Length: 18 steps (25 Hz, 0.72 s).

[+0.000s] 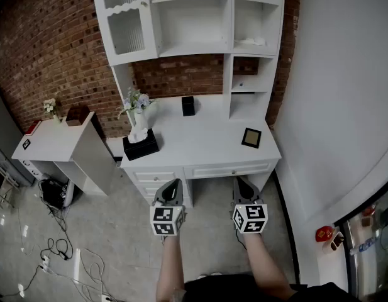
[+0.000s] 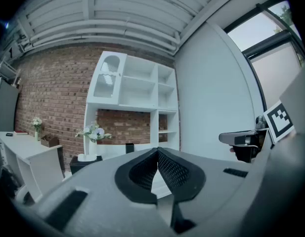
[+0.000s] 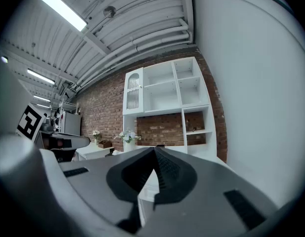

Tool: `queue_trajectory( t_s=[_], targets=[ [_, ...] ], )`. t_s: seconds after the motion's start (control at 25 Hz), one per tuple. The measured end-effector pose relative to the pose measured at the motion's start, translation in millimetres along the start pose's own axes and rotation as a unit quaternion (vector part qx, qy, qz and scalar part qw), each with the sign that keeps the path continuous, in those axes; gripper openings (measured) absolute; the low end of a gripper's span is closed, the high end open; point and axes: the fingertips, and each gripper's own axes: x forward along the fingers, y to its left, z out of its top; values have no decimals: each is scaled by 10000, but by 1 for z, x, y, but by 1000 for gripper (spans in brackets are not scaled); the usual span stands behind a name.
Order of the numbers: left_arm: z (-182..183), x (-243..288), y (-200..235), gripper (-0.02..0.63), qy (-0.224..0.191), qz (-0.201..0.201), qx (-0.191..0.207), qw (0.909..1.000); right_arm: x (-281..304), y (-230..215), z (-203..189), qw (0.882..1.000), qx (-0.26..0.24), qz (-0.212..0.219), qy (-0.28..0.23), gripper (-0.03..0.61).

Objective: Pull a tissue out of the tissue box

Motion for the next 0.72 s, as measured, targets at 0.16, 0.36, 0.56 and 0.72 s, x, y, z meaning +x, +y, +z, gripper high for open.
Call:
queue_trajectory(
  t_s=[0.16,0.36,0.56,0.72],
  targets=[
    [-4,-1,0,9,53,-9,13,10000,-2,0,-1,10000,15,-23,-2,-3],
    [-3,-2,0,9,53,-6,14,10000,-1,-1,-1,10000,48,-16,10,-3],
    [-8,-5,-1,9,88,-11,-28,10000,-4,5,-1,9999,50,92,16,-3],
    [-11,-7,-4,9,113,-43,-42,9999,-8,11,-2,9998,5,185,13,-2]
  ],
)
